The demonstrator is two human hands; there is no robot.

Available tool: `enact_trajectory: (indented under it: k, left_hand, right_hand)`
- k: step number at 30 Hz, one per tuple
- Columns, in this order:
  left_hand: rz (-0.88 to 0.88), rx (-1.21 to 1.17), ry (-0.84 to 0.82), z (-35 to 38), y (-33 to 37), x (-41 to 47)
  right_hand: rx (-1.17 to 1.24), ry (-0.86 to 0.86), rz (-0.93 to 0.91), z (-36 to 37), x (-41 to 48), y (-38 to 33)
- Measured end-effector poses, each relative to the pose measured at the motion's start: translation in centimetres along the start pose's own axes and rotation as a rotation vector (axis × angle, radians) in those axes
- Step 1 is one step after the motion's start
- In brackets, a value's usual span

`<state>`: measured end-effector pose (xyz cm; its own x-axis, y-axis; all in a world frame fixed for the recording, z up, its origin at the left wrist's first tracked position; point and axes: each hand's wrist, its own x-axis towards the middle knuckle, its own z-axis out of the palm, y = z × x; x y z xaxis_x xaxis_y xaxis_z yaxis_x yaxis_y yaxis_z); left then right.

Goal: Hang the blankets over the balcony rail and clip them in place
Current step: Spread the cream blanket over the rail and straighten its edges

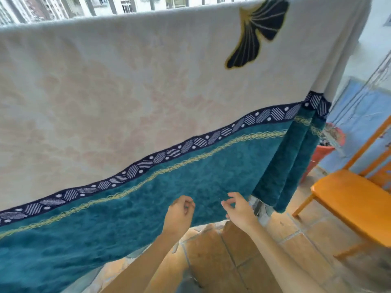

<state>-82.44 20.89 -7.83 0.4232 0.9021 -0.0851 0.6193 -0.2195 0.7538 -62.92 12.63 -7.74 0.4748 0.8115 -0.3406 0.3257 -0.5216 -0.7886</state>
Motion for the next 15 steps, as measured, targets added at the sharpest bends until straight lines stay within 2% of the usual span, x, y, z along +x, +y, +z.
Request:
enact_trajectory:
  k: [4, 9, 15]
  left_hand:
    - [0.051, -0.021, -0.024, 1.5, 3.2, 3.7]
    - [0.126, -0.070, -0.102, 4.4, 7.0, 10.1]
    - [0.177, -0.172, -0.176, 8.8, 11.8, 16.2]
  right_hand:
    - [0.140, 0.183, 0.088, -4.8, 3.0, 0.3]
    - [0.254, 0.427, 0.049, -12.3, 7.7, -0.7]
    - [0.117, 0.420, -0.055, -18.2, 13.6, -4.0]
